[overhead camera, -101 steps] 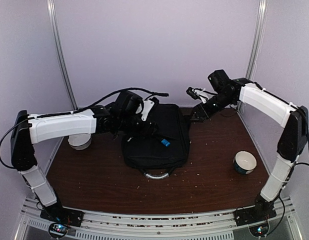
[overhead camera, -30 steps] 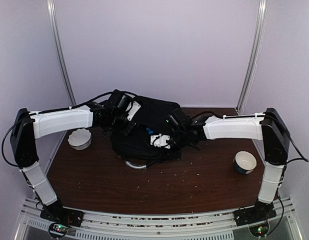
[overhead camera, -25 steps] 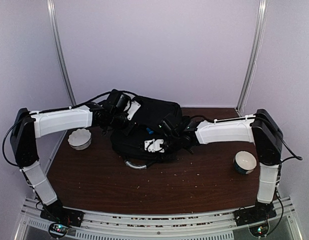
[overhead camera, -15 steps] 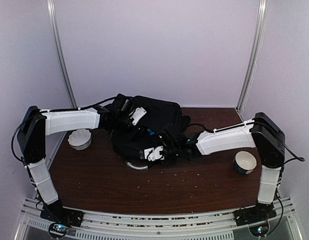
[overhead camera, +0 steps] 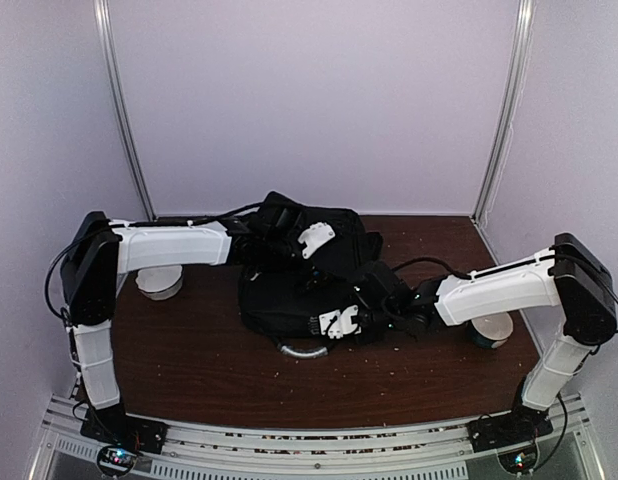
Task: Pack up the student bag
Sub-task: Move the student bag to the center of the board.
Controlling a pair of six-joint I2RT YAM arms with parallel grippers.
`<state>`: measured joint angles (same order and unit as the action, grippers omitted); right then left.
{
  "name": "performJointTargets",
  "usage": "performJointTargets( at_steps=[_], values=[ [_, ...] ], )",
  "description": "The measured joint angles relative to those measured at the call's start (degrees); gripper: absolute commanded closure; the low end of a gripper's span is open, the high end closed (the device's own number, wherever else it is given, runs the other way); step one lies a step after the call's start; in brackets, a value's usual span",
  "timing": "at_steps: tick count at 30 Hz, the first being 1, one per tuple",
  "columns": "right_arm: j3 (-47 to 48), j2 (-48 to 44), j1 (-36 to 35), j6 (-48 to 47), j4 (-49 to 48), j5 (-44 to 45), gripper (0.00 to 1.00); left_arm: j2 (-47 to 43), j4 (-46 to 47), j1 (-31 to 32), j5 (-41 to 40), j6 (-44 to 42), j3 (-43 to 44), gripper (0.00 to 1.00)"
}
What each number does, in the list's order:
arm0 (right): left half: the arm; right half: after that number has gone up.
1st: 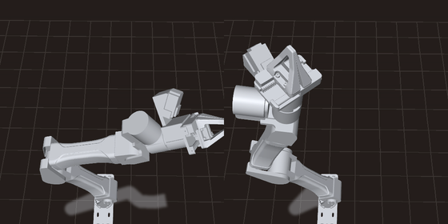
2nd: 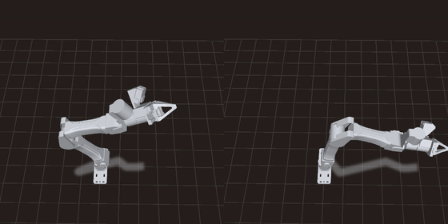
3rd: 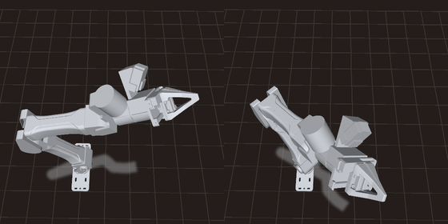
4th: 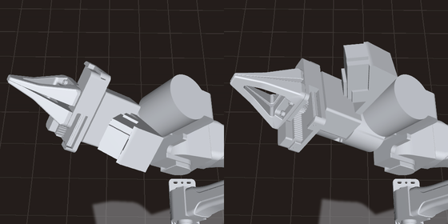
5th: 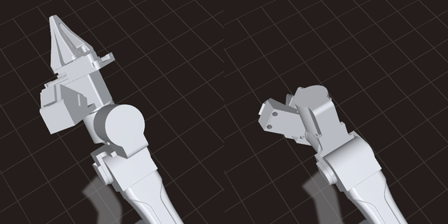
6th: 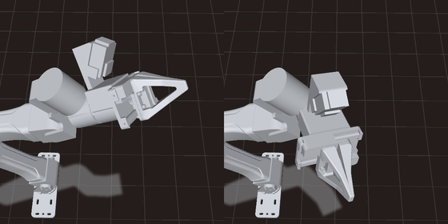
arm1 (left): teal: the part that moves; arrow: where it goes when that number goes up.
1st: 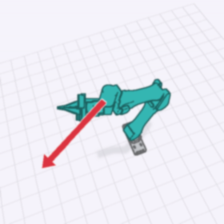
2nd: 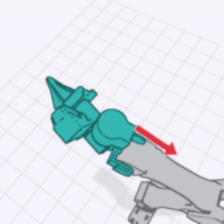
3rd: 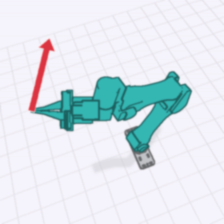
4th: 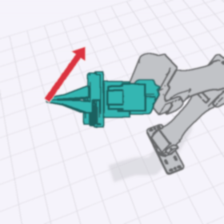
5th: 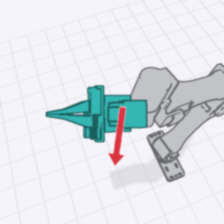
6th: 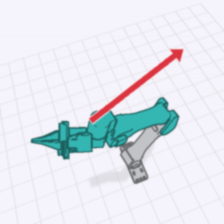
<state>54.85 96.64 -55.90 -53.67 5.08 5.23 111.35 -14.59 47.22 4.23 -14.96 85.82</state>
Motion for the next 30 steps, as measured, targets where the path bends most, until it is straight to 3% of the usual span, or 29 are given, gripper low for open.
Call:
performJointTargets(
  at_steps=[9,18,30],
  values=[
    [-1.05,-1.31,-0.48,0.42,-0.44,0.85,1.0,9.49,-0.59,1.36,-9.53,-2.51,7.5,0.04],
    [-4.66,-5.33,-0.68,0.02,-0.87,2.25,1.0,10.84,0.42,1.51,-22.49,-5.29,8.79,0.04],
    [-11.76,-11.65,0.42,-2.08,-0.87,4.09,1.0,9.86,1.53,2.25,-23.69,-0.46,8.35,0.02]
  ],
)
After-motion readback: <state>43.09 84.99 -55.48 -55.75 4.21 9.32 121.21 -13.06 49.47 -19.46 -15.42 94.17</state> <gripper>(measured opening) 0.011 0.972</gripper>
